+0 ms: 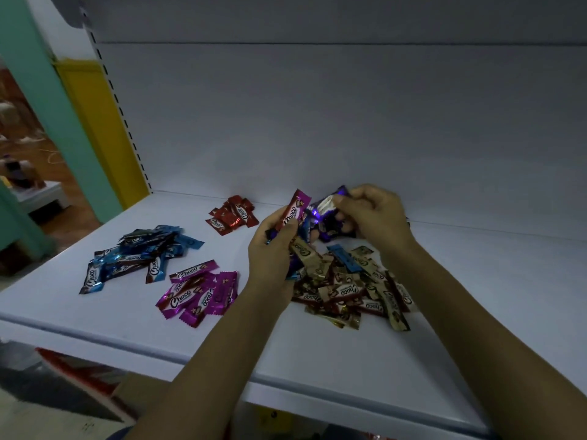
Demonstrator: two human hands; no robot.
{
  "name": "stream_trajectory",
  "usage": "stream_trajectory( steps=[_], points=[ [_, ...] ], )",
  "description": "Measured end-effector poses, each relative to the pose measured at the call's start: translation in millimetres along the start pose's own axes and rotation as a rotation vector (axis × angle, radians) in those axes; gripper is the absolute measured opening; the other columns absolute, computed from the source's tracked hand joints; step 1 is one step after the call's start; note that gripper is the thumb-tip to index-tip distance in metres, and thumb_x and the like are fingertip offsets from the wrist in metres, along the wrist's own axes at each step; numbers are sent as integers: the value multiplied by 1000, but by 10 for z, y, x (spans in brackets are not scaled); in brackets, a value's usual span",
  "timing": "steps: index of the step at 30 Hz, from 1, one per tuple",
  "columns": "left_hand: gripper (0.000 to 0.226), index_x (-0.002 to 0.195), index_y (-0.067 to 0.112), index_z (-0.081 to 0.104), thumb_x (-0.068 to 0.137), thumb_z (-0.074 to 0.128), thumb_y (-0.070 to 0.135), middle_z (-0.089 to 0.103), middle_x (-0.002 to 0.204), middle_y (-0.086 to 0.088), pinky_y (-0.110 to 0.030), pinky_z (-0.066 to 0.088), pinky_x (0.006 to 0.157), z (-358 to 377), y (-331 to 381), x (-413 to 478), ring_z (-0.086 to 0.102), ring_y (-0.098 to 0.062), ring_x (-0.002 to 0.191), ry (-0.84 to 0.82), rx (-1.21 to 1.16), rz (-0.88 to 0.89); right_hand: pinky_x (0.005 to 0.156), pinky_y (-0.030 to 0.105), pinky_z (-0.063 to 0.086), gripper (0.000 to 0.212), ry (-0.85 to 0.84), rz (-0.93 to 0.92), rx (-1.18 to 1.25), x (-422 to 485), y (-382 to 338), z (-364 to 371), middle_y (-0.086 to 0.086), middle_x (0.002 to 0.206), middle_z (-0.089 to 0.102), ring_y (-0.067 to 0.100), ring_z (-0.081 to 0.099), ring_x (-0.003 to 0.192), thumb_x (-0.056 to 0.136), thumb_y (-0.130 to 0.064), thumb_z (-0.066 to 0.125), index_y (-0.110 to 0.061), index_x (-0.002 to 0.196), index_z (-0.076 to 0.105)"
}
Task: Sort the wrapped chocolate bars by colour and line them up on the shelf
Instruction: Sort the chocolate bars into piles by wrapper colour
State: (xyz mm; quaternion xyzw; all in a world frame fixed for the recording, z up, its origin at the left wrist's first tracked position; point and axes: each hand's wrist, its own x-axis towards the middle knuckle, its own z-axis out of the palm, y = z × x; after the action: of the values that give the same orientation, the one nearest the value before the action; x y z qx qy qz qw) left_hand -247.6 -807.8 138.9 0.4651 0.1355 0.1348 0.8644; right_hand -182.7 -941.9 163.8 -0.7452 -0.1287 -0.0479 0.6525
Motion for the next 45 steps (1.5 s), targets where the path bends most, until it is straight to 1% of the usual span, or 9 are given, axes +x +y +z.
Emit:
stream_trajectory(
  steps=[6, 11, 17, 21, 26, 32, 36, 41, 45],
  points=[
    [17, 107, 22, 65, 93, 58, 14, 69, 97, -7, -20, 49, 46, 120, 34, -1, 68, -13, 62, -63, 62, 3, 42, 20, 48, 15, 218, 254, 93, 447, 335, -419, 15, 78, 67, 8, 58, 42, 91, -12, 60, 2, 97, 60],
    [12, 101, 22, 64, 93, 59, 15, 69, 93, -9, -18, 47, 43, 242, 6, 15, 66, -9, 54, -85, 107, -24, 39, 19, 46, 56, 187, 315, 170, 474, 497, -468, 13, 74, 65, 10, 57, 39, 94, -11, 57, -4, 142, 30],
    [14, 101, 17, 67, 91, 61, 9, 71, 90, -12, -20, 50, 47, 343, -10, 114, 68, -14, 59, -180, 226, -14, 42, 21, 38, 27, -90, 113, 103, 287, 243, -258, 2, 64, 63, 10, 50, 48, 91, -36, 59, -11, 92, 69],
    [28, 114, 16, 65, 90, 59, 2, 69, 105, -15, -19, 51, 49, 329, 5, 113, 71, -17, 68, -240, 283, -44, 46, 20, 43, 15, -74, 120, 207, 303, 245, -268, 3, 64, 62, 10, 52, 53, 88, -22, 65, -8, 92, 69],
    [35, 120, 25, 60, 93, 55, 3, 68, 98, -7, -18, 47, 43, 95, 78, 97, 71, -15, 63, -95, 155, -77, 58, 18, 55, 6, 40, 180, 319, 279, 327, -368, 6, 76, 70, 10, 67, 63, 88, -5, 62, -7, 93, 65],
    [32, 123, 10, 57, 92, 59, 12, 72, 92, -4, -14, 46, 42, -256, 319, 6, 71, -9, 65, 57, 55, -56, 63, 18, 55, 9, -125, 21, 59, 107, 147, 4, -2, 69, 71, 6, 67, 64, 81, 0, 70, -9, 81, 69],
    [15, 106, 12, 64, 91, 60, 14, 73, 73, 1, -12, 43, 39, -622, 496, -173, 70, -7, 61, 158, -66, -27, 59, 16, 44, 3, -195, -363, -388, -167, -7, 516, -11, 69, 65, 1, 57, 62, 78, -16, 75, -15, 79, 74],
    [17, 108, 10, 64, 93, 57, 14, 73, 77, -2, -15, 45, 37, -951, 543, -421, 66, -7, 53, 242, -241, 28, 63, 28, 33, 8, -169, -708, -831, -617, 29, 1294, 1, 70, 63, 20, 57, 69, 78, -11, 65, -13, 72, 69],
    [24, 114, 6, 65, 93, 56, 14, 73, 86, -9, -19, 53, 46, -1081, 515, -501, 68, -13, 62, 210, -177, 22, 76, 30, 26, 19, -423, -575, -954, -681, 147, 1391, 1, 96, 62, 20, 52, 93, 92, -24, 51, -18, 97, 69]
  ],
)
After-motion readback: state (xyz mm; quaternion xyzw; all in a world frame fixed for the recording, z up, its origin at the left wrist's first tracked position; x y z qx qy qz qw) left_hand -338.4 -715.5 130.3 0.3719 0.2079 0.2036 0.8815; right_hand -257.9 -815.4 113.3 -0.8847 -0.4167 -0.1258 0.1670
